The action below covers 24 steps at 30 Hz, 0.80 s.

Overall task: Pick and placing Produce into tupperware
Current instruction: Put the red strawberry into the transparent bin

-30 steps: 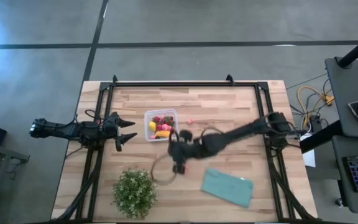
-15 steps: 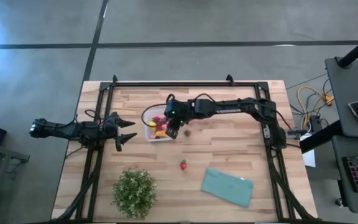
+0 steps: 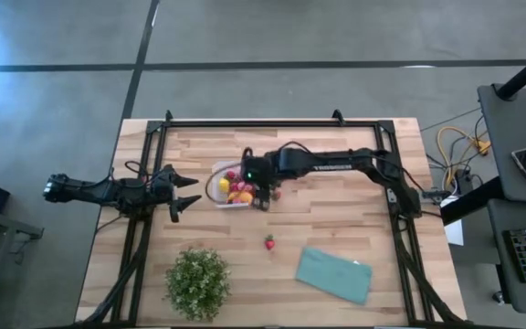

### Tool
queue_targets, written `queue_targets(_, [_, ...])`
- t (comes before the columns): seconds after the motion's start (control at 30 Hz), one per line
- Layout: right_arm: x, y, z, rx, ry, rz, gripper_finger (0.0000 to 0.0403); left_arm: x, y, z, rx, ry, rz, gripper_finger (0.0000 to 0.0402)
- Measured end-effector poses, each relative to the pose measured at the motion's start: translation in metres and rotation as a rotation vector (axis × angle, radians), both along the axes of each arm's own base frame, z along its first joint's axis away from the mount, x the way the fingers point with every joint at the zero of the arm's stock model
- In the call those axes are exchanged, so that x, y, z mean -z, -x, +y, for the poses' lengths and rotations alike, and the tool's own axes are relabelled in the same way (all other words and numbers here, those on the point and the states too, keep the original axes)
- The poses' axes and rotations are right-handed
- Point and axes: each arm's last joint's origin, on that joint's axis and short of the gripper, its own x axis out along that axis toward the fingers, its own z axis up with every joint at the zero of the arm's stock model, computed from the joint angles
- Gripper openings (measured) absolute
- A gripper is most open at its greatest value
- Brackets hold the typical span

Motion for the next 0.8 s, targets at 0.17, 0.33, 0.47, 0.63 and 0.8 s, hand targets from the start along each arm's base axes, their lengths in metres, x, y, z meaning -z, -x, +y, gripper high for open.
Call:
queue_targets(0.17, [-0.002, 0.016, 0.05, -0.165, 0.013, 0.096, 0.0205, 0.0, 0.0, 0.0, 0.0, 0.0, 0.001, 0.0258])
queue_targets(0.33, [0.019, 0.024, 0.105, -0.195, -0.011, 0.102, 0.0205, 0.0, 0.0, 0.0, 0.0, 0.0, 0.003, 0.0258])
queue_targets(0.47, [0.033, 0.032, 0.134, -0.071, -0.019, 0.088, 0.0206, 0.0, 0.0, 0.0, 0.0, 0.0, 0.001, 0.0258])
queue_targets(0.63, [0.039, 0.036, 0.15, 0.089, -0.009, 0.042, 0.0206, 0.0, 0.0, 0.0, 0.0, 0.0, 0.001, 0.0258])
queue_targets(0.8, [0.049, 0.041, 0.157, 0.194, -0.047, 0.026, 0.0206, 0.0, 0.0, 0.0, 0.0, 0.0, 0.001, 0.0258])
